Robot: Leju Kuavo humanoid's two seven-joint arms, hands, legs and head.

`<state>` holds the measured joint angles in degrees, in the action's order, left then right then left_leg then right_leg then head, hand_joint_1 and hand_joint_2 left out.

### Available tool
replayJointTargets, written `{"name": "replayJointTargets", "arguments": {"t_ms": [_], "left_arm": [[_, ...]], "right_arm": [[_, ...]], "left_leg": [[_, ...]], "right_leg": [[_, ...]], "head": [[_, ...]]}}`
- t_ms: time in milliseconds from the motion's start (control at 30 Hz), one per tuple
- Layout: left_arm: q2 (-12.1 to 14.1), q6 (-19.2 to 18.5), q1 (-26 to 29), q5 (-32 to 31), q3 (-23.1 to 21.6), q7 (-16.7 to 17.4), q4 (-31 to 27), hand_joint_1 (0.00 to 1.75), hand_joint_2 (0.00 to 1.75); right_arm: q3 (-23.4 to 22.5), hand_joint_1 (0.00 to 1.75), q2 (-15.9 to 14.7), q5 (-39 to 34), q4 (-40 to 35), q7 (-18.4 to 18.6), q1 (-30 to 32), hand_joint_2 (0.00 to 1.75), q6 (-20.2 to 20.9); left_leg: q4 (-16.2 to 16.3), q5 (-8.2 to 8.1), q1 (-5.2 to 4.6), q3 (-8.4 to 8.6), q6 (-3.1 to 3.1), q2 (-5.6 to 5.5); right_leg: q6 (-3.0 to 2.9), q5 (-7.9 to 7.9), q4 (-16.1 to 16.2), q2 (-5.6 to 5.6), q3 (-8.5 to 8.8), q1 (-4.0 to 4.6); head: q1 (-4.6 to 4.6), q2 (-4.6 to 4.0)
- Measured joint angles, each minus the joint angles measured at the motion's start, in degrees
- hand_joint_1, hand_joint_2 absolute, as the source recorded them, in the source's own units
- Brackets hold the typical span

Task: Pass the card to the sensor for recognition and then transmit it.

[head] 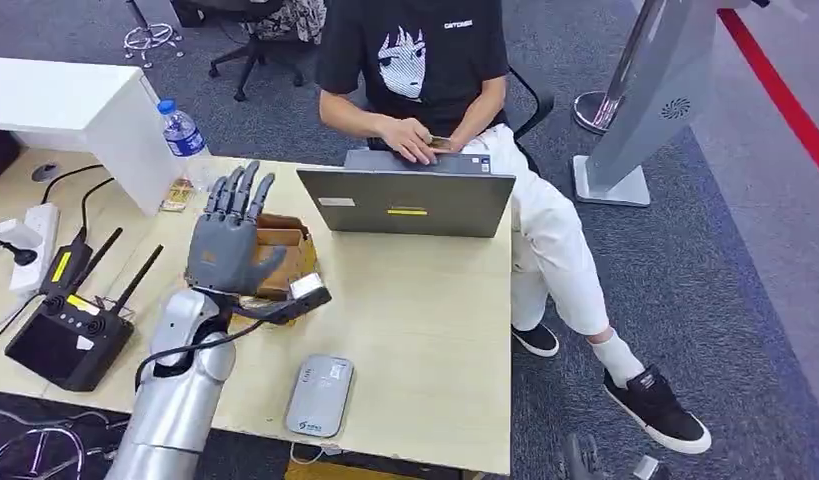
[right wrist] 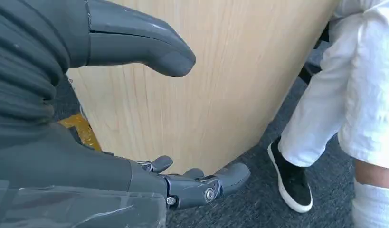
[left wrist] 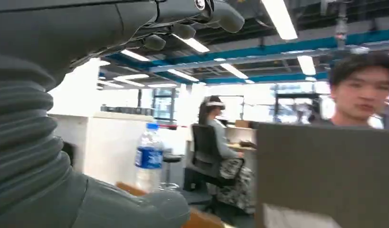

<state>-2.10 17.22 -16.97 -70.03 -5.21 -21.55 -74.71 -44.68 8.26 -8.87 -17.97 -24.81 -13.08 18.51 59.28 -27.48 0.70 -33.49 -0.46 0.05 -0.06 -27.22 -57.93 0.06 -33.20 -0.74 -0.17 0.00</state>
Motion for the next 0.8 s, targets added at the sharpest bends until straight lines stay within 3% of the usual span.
{"name": "replayJointTargets", "arguments": {"t_ms": [167, 367, 567, 800], "left_arm": [[1.1, 1.1, 4.2, 0.3, -9.0, 1.0, -1.6, 0.0, 1.75], [4.1, 1.1, 6.8, 0.4, -15.4, 1.7, -3.2, 0.0, 1.75], [8.2, 1.8, 8.1, -2.9, -18.6, 5.4, -2.9, 0.0, 1.75], [11.2, 4.7, 7.9, -5.6, -18.7, 10.4, -1.2, 0.0, 1.75]], "right_arm": [[-0.2, 0.0, -0.1, -0.7, 0.0, -0.4, 0.4, 1.75, 0.2], [-0.5, 0.0, -0.3, -0.8, 0.0, -0.6, 0.7, 1.75, 0.4], [-0.7, 0.0, -0.7, -1.3, 0.0, -0.8, 1.0, 1.75, 0.8], [-1.0, 0.0, -0.9, -1.2, 0.0, -0.8, 1.1, 1.75, 0.8]], "left_leg": [[0.0, -0.01, 0.0, -0.03, 0.01, 0.01], [0.0, 0.0, 0.02, -0.02, 0.0, 0.01], [0.0, 0.0, 0.02, -0.02, 0.0, 0.01], [0.0, 0.0, 0.01, -0.03, 0.0, 0.01]], "right_leg": [[0.0, 0.0, 0.0, 0.01, -0.01, 0.0], [0.0, 0.0, 0.0, 0.01, -0.02, 0.01], [0.0, 0.0, 0.0, 0.02, -0.03, 0.02], [0.0, 0.0, 0.0, 0.01, -0.02, 0.01]], "head": [[0.0, 0.0], [0.0, 0.0], [0.0, 0.0], [0.0, 0.0]]}}
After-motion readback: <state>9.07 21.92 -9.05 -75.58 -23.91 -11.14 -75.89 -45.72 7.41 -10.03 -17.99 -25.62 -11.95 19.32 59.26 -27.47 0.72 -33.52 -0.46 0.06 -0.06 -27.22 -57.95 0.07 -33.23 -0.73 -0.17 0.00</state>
